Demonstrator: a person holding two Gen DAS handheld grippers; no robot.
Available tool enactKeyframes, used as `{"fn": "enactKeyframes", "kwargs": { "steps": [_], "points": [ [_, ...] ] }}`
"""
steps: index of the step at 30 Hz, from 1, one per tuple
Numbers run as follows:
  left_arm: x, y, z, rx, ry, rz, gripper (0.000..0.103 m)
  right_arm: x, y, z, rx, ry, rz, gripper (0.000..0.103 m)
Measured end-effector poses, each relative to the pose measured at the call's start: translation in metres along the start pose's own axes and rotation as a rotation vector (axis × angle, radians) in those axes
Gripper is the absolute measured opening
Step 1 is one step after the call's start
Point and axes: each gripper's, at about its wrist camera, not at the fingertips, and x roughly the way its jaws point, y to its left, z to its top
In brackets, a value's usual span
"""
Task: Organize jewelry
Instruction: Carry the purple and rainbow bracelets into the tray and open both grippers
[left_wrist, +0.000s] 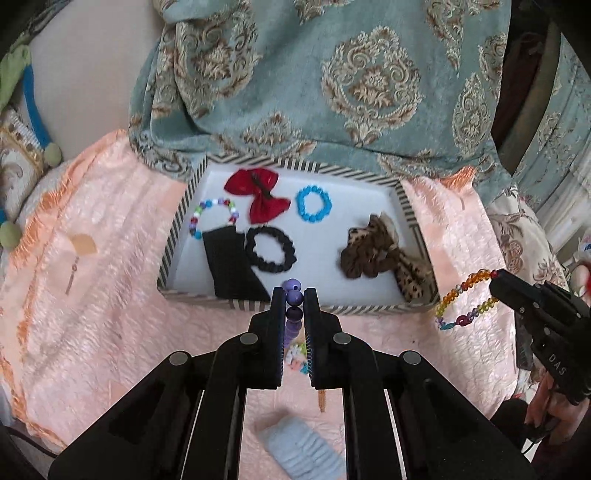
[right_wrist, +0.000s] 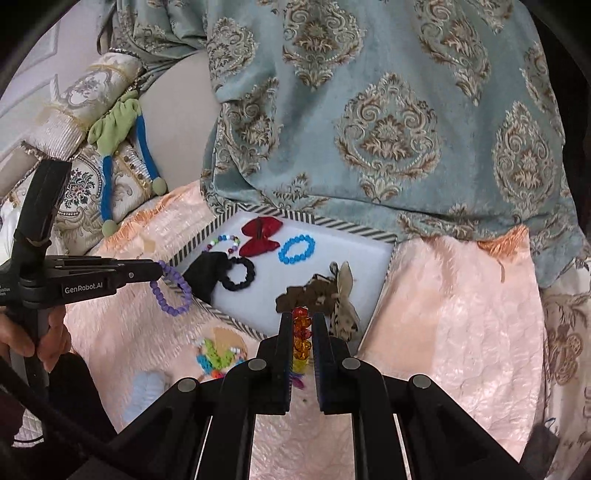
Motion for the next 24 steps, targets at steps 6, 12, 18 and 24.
{"fn": "enactKeyframes", "kwargs": {
  "steps": [6, 12, 18, 24],
  "points": [
    [0.0, -0.009, 0.011, 0.02, -0.017, 0.007, 0.008, 0.003, 0.003, 0.012, -0.01, -0.008, -0.001, 0.009],
    [0.01, -0.013, 0.021, 0.023, -0.012, 0.021, 0.008, 0.013, -0.002, 0.026, -0.009, -0.005, -0.006, 0.009],
    [0.025, -0.018, 0.032, 0.042, 0.001, 0.032, 0.008, 0.03, -0.013, 0.04, -0.004, 0.007, -0.024, 0.009],
    [0.043, -0.021, 0.044, 0.047, 0.013, 0.046, 0.008, 0.046, -0.027, 0.055, 0.008, 0.016, -0.038, 0.009]
  ]
}}
